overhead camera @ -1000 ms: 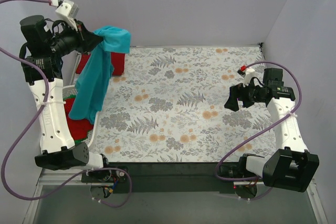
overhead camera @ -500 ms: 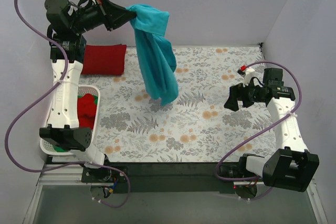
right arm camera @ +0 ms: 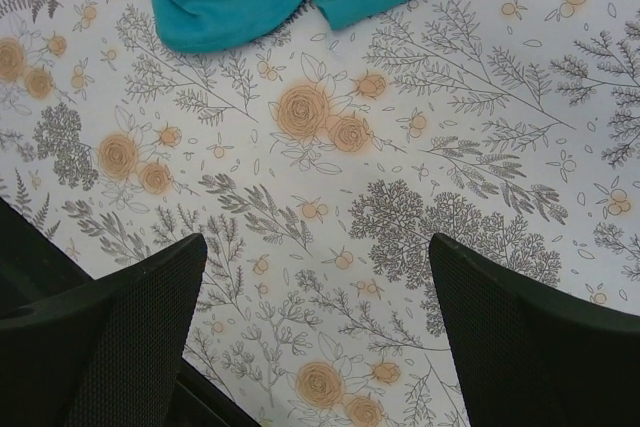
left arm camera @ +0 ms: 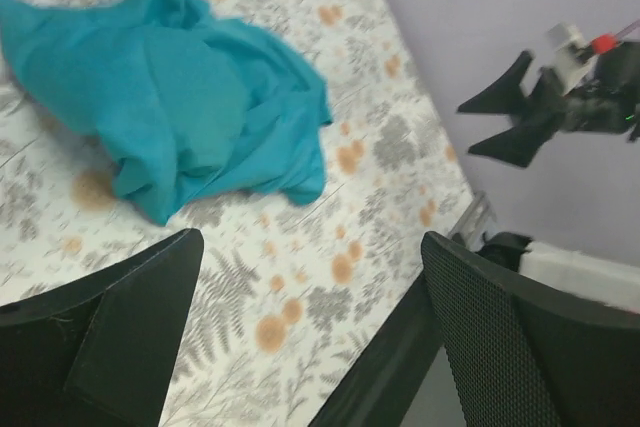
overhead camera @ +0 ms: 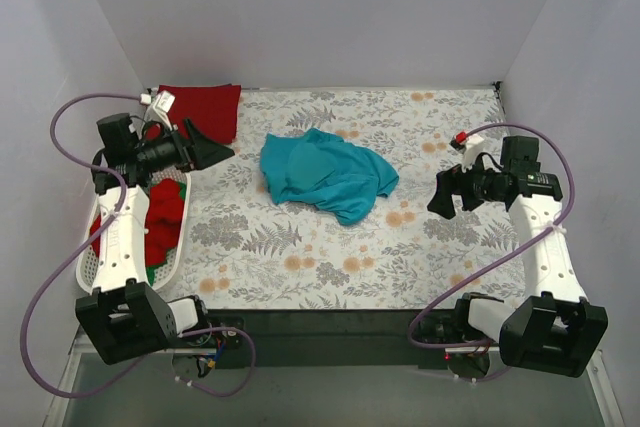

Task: Fold and stack the t-shirts
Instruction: Move the tshirt to the center of the board

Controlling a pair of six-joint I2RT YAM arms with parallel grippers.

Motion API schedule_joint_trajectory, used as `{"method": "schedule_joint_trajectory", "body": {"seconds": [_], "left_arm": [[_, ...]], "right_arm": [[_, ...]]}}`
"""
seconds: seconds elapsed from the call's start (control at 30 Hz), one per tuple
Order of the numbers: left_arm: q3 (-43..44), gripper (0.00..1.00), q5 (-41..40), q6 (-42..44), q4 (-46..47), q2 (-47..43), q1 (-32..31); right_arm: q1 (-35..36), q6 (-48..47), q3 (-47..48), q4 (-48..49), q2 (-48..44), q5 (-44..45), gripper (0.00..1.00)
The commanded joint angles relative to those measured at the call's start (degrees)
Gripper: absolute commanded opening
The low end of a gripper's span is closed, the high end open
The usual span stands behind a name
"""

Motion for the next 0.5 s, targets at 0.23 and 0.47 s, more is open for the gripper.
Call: {"method": "schedule_joint_trajectory", "body": {"seconds": [0.23, 0.47], "left_arm": [[-0.29, 0.92, -7.51, 32.99, -20.27, 3.56, -4.19], [2.52, 0.90, -23.58, 30.65, -10.89, 12.78, -18.60]], "right_arm": [[12.26, 3.78, -1.53, 3.07, 8.93, 5.20, 0.93], [22.20, 11.53, 1.80, 13.18, 18.50, 11.71, 0.89]]}}
